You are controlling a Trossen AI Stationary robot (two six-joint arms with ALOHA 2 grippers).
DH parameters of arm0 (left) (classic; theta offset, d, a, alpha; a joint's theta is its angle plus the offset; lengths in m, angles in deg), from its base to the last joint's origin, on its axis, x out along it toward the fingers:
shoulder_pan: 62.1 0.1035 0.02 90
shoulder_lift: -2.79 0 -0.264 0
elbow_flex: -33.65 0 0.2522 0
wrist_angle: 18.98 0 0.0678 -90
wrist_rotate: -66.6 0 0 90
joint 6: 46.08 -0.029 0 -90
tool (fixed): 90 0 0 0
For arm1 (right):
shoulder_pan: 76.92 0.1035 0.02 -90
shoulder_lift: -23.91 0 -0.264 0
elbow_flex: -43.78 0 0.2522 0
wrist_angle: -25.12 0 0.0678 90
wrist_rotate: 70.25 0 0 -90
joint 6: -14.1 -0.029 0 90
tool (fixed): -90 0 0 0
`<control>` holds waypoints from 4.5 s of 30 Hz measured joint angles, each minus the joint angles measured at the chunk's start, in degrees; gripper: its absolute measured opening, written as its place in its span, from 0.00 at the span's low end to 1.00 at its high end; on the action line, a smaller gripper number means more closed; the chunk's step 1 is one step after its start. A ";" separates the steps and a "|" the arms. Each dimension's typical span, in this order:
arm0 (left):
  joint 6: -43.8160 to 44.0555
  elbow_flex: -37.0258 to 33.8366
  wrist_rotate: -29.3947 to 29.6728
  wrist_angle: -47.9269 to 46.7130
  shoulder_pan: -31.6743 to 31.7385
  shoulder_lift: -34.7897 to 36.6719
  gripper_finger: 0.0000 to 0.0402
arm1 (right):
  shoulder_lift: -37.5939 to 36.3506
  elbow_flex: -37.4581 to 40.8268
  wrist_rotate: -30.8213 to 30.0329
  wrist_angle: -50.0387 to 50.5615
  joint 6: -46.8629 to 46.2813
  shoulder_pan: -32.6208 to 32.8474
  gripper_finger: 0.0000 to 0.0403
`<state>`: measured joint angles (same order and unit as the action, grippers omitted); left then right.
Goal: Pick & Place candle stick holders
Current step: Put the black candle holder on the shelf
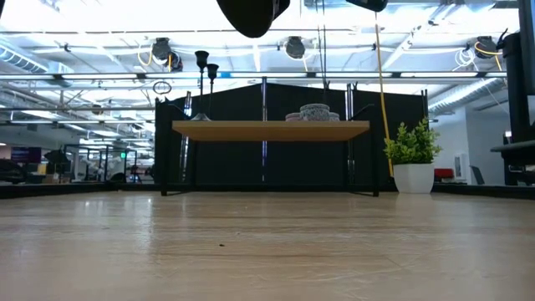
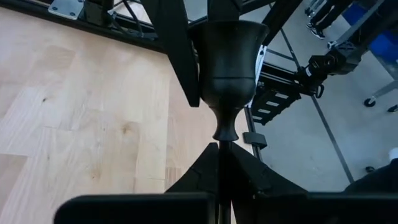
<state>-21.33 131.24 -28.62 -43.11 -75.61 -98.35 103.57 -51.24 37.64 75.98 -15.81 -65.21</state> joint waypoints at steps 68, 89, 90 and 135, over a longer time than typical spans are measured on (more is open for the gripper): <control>-36.10 -0.03 75.31 52.73 16.29 -8.94 0.03 | -47.52 41.40 -19.90 -8.97 -0.63 11.91 0.38; -49.79 -0.07 78.92 59.83 24.90 -13.55 0.03 | -50.80 41.44 -19.19 -1.70 0.31 11.91 0.37; -49.99 -0.07 78.59 59.84 24.95 -13.55 0.03 | -50.80 41.44 -19.21 -1.54 0.62 11.91 0.37; -25.57 -0.07 79.55 32.48 30.27 -14.01 0.16 | -50.80 41.44 -19.21 -0.35 0.77 11.91 0.37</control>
<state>-46.90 131.18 50.93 -10.63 -45.35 -112.36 52.77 -9.80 18.43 75.63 -15.04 -53.30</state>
